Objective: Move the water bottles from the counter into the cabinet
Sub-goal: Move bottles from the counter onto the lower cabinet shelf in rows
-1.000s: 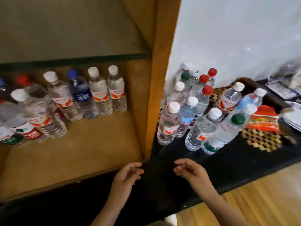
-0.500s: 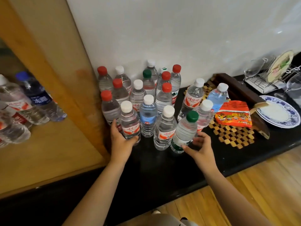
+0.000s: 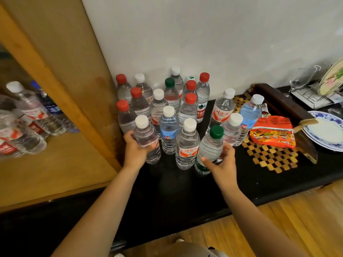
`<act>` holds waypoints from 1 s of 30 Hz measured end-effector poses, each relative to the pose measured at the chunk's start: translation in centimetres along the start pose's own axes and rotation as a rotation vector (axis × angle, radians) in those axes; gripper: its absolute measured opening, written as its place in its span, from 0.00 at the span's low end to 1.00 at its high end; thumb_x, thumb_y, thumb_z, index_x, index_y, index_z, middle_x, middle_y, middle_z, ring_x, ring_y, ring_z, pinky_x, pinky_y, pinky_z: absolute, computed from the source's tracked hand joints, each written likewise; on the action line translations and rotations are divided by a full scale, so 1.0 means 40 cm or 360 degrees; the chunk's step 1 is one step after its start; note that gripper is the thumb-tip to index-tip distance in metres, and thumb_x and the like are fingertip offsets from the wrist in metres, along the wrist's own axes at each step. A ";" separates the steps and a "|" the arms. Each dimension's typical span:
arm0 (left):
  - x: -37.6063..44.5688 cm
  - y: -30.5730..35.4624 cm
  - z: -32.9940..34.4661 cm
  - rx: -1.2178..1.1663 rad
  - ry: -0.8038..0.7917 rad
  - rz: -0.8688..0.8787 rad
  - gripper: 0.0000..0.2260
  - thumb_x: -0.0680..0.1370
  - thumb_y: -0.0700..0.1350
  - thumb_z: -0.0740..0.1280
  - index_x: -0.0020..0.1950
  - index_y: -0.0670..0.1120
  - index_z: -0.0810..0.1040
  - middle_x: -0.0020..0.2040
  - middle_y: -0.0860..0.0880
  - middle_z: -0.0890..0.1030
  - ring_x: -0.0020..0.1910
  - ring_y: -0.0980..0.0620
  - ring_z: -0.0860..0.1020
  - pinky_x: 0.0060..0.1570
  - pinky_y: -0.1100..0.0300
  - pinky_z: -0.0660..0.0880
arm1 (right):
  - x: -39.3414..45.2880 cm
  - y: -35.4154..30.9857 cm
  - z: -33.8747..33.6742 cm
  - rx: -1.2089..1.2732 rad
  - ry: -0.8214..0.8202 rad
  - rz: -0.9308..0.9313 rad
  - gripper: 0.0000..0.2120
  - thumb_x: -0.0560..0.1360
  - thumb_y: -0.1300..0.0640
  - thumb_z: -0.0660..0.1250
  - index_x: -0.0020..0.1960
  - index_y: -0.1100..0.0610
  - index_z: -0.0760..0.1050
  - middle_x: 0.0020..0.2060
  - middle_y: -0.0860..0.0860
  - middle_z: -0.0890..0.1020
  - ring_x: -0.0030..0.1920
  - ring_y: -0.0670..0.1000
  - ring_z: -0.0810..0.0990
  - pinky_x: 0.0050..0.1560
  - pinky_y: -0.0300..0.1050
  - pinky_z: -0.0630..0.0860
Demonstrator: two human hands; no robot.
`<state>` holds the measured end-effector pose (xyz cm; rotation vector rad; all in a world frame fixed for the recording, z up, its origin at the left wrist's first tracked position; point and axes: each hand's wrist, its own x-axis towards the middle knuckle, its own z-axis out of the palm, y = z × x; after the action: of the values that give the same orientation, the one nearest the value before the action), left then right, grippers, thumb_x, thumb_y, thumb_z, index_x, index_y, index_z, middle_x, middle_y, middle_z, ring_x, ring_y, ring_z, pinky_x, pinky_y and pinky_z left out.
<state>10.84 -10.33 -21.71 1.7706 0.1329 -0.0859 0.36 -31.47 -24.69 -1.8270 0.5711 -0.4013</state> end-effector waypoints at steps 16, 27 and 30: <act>-0.146 -0.055 -0.077 0.0133 -0.0367 0.0132 0.34 0.68 0.37 0.74 0.66 0.53 0.59 0.56 0.62 0.70 0.60 0.60 0.70 0.62 0.63 0.66 | -0.026 0.010 -0.016 -0.0297 -0.0057 -0.0063 0.35 0.62 0.49 0.77 0.66 0.50 0.67 0.56 0.50 0.74 0.55 0.46 0.71 0.57 0.49 0.73; -0.253 -0.076 -0.246 0.0094 -0.0664 -0.0015 0.31 0.70 0.39 0.72 0.64 0.58 0.61 0.64 0.55 0.71 0.64 0.59 0.70 0.63 0.64 0.68 | -0.215 -0.023 0.079 -0.0389 -0.0304 -0.0170 0.33 0.58 0.49 0.78 0.59 0.47 0.68 0.48 0.39 0.70 0.50 0.27 0.68 0.45 0.30 0.66; -0.267 -0.084 -0.322 0.0105 -0.0608 -0.0058 0.31 0.70 0.39 0.73 0.65 0.56 0.62 0.62 0.56 0.72 0.64 0.57 0.71 0.66 0.57 0.68 | -0.269 -0.059 0.141 -0.0351 -0.0425 -0.0190 0.29 0.57 0.51 0.79 0.52 0.40 0.69 0.47 0.41 0.72 0.50 0.32 0.71 0.45 0.31 0.67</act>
<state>-0.39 2.48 -20.95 1.7852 -0.1158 -0.4557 -5.08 -20.35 -24.18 -2.0922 0.3325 -0.1730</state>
